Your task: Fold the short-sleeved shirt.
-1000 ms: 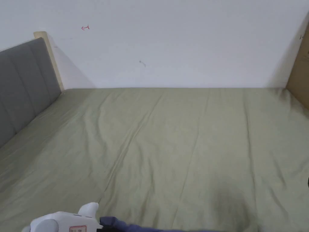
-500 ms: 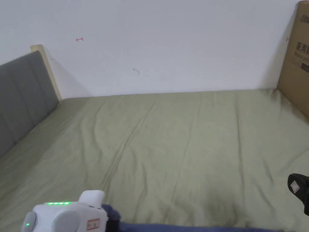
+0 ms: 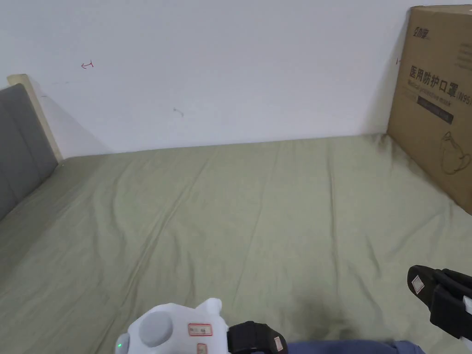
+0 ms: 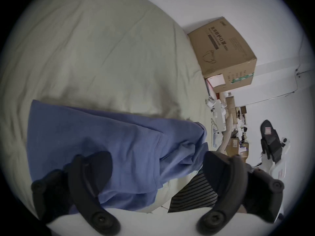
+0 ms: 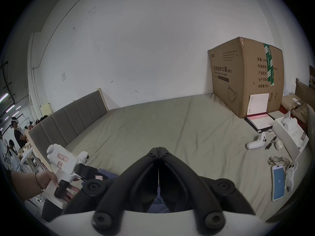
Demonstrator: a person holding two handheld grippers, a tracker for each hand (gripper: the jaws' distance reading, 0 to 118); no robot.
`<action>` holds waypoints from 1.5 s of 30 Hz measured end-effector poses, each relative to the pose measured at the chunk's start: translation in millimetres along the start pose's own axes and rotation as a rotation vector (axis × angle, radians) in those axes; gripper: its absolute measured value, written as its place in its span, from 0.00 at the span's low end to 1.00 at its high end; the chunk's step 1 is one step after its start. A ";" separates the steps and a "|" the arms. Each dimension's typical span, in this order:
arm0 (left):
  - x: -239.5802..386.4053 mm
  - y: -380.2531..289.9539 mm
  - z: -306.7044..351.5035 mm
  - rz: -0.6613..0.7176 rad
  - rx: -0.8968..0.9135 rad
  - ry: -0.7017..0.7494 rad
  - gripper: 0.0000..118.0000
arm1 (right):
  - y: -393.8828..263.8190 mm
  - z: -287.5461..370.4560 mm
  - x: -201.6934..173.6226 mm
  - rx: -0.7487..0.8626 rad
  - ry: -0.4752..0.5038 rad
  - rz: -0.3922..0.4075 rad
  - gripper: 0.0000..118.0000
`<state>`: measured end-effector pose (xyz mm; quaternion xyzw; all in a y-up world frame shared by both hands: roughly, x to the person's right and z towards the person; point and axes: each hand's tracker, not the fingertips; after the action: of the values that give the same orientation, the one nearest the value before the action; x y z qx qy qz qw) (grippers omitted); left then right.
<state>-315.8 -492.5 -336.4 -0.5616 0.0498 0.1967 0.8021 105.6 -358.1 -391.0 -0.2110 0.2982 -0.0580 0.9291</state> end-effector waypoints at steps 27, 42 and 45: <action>108.0 -26.0 -62.8 -0.294 -0.017 -0.153 0.04 | -7.2 -6.2 4.6 -0.043 0.001 -0.029 0.00; -34.2 -11.8 71.1 0.110 0.233 -0.793 0.15 | 6.3 3.3 -5.8 -0.030 0.029 0.016 0.00; -80.0 -12.5 67.9 0.140 0.242 -0.615 0.49 | 7.3 3.9 -7.3 -0.031 0.029 0.023 0.00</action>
<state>-394.1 -454.5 -276.5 -0.3718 -0.1331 0.4040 0.8251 101.8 -348.4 -387.4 -0.2212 0.3151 -0.0456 0.9218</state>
